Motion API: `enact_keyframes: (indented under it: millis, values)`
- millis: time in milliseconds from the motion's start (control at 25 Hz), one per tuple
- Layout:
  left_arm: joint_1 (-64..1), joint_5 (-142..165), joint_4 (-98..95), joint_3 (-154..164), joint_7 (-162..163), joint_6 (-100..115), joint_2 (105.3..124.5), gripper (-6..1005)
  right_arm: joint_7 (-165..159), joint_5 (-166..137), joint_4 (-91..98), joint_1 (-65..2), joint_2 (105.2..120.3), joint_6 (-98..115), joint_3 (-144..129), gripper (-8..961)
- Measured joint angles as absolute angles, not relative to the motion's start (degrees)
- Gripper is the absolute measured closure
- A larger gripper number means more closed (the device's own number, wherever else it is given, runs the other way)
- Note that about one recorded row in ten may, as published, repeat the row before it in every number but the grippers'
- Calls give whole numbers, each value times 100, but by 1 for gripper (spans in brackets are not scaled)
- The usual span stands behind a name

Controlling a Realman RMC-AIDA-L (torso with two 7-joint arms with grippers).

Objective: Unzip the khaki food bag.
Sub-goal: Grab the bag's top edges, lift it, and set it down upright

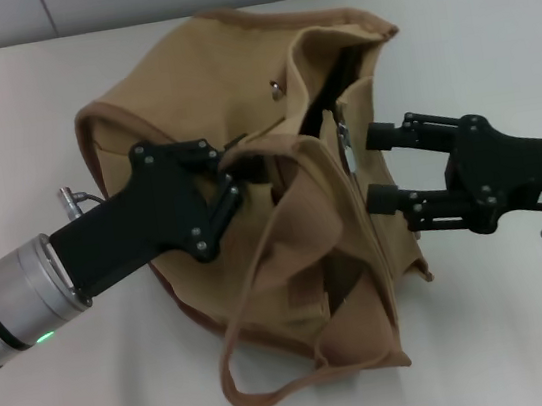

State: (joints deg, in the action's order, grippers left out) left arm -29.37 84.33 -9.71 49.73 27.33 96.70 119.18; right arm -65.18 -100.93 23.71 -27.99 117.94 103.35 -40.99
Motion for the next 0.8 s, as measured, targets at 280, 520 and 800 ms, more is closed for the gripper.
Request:
enact_keyframes:
  millis: [280, 520, 800]
  values:
    - [-3026, 8403, -961, 5283, 2722, 9668, 11918, 944, -6515, -10195, 2379, -2950, 11871, 10078, -4113, 198]
    - [-3063, 8415, -899, 5279, 2609, 9619, 11918, 944, -6536, -10521, 2357, -3100, 11882, 9961, -4116, 226]
    - [-3071, 8401, -888, 5240, 2573, 9461, 11918, 944, -6545, -10622, 2356, -3129, 11886, 9982, -4191, 332]
